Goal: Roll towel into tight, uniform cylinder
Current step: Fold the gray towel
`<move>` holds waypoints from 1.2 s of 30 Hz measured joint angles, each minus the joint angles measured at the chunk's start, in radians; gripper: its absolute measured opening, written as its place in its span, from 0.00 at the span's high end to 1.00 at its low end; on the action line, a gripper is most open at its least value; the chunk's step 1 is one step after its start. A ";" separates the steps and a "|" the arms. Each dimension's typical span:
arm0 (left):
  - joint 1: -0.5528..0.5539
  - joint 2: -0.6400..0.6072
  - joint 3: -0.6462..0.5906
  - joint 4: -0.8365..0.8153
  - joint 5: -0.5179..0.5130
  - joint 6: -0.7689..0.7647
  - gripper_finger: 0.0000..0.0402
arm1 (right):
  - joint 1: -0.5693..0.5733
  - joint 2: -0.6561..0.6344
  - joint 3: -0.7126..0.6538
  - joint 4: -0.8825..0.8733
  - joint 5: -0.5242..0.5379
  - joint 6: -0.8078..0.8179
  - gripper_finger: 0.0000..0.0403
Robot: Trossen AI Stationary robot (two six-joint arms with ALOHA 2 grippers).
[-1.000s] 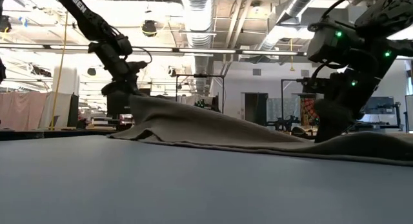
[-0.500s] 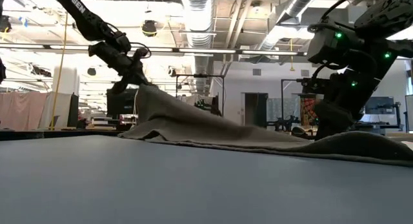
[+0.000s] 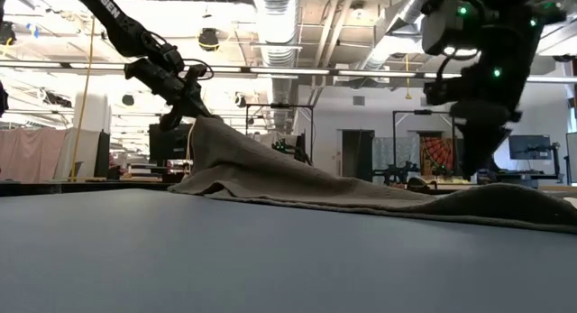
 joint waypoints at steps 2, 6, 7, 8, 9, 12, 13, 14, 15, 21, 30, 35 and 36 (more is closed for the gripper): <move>0.000 0.000 0.000 0.000 0.000 0.000 1.00 | -0.017 -0.010 0.016 -0.057 -0.079 0.039 0.57; 0.000 0.000 0.000 -0.001 0.000 0.004 1.00 | -0.048 -0.007 0.002 -0.147 -0.178 0.041 0.50; 0.000 0.000 0.000 0.000 0.000 0.004 1.00 | -0.056 -0.007 -0.006 -0.149 -0.196 0.033 0.47; 0.000 0.000 0.000 -0.001 0.000 0.006 1.00 | -0.067 -0.008 -0.012 -0.154 -0.214 0.023 0.45; 0.000 0.000 0.000 -0.001 0.000 0.008 1.00 | -0.075 -0.008 -0.022 -0.154 -0.232 0.018 0.42; 0.000 0.000 0.000 -0.001 0.001 0.008 1.00 | -0.090 -0.007 -0.035 -0.174 -0.284 0.006 0.36; 0.000 0.000 0.000 -0.002 0.001 0.008 1.00 | -0.092 -0.008 -0.038 -0.176 -0.294 -0.002 0.35; 0.000 0.000 0.000 -0.004 0.001 0.008 1.00 | -0.091 -0.008 -0.040 -0.178 -0.303 -0.007 0.34; 0.000 0.000 0.000 -0.007 0.001 0.008 1.00 | -0.091 -0.008 -0.044 -0.180 -0.310 -0.007 0.34; 0.000 0.000 0.000 -0.015 0.001 0.030 1.00 | -0.091 -0.008 -0.127 -0.159 -0.380 -0.009 0.35; 0.000 0.000 0.000 -0.009 0.001 0.031 1.00 | -0.073 -0.009 -0.166 -0.122 -0.423 -0.097 0.72; 0.000 0.000 0.000 0.013 0.025 0.025 1.00 | -0.065 -0.008 -0.068 -0.193 -0.413 -0.165 0.95; 0.001 0.000 0.000 0.028 0.037 0.016 1.00 | -0.061 -0.007 -0.038 -0.225 -0.398 -0.174 0.95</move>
